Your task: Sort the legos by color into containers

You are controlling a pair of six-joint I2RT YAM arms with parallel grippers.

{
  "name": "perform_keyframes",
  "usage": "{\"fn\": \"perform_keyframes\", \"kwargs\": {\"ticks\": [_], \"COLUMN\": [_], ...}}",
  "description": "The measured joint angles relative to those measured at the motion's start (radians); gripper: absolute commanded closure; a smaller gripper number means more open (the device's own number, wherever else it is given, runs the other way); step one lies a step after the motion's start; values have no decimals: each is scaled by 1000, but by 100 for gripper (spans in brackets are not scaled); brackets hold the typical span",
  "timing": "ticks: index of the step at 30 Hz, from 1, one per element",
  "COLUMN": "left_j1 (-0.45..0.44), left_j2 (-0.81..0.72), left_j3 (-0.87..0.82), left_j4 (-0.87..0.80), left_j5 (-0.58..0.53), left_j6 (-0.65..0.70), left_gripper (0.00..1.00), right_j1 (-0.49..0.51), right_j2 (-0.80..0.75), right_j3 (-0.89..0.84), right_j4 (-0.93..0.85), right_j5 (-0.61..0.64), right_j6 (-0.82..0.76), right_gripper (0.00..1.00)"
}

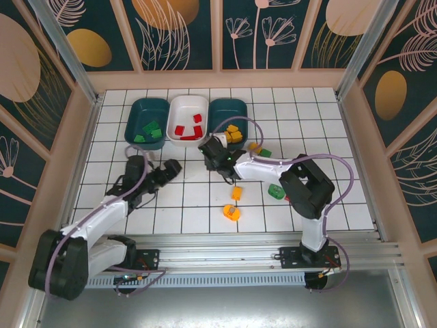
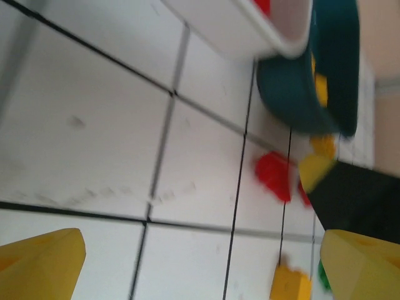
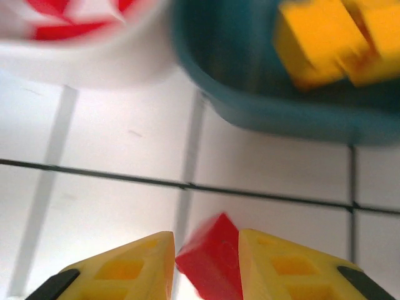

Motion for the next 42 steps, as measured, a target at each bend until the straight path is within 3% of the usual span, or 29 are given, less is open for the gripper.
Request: {"fn": "perform_keyframes", "kwargs": {"ticks": [3, 6, 13, 18, 33, 42], "left_j1": [90, 99, 100, 100, 100, 100], "left_j2": [-61, -102, -115, -95, -96, -97], "left_j3": [-21, -22, -35, -63, -73, -74], "left_j4": [-16, -37, -61, -59, -56, -56], "left_j5": [-1, 7, 31, 58, 79, 79], "left_j6": [-25, -28, -28, -28, -17, -15], "left_gripper": [2, 1, 1, 1, 1, 1], "right_j1": [6, 6, -1, -3, -2, -2], "right_j2": [51, 118, 182, 180, 285, 292], "right_j3": [131, 250, 298, 220, 258, 253], "right_j4": [30, 49, 15, -13, -86, -78], "right_j5": [-31, -49, -54, -77, -99, -112], "right_j6": [-18, -33, -53, -11, 218, 235], "right_gripper": [67, 67, 33, 27, 42, 73]}}
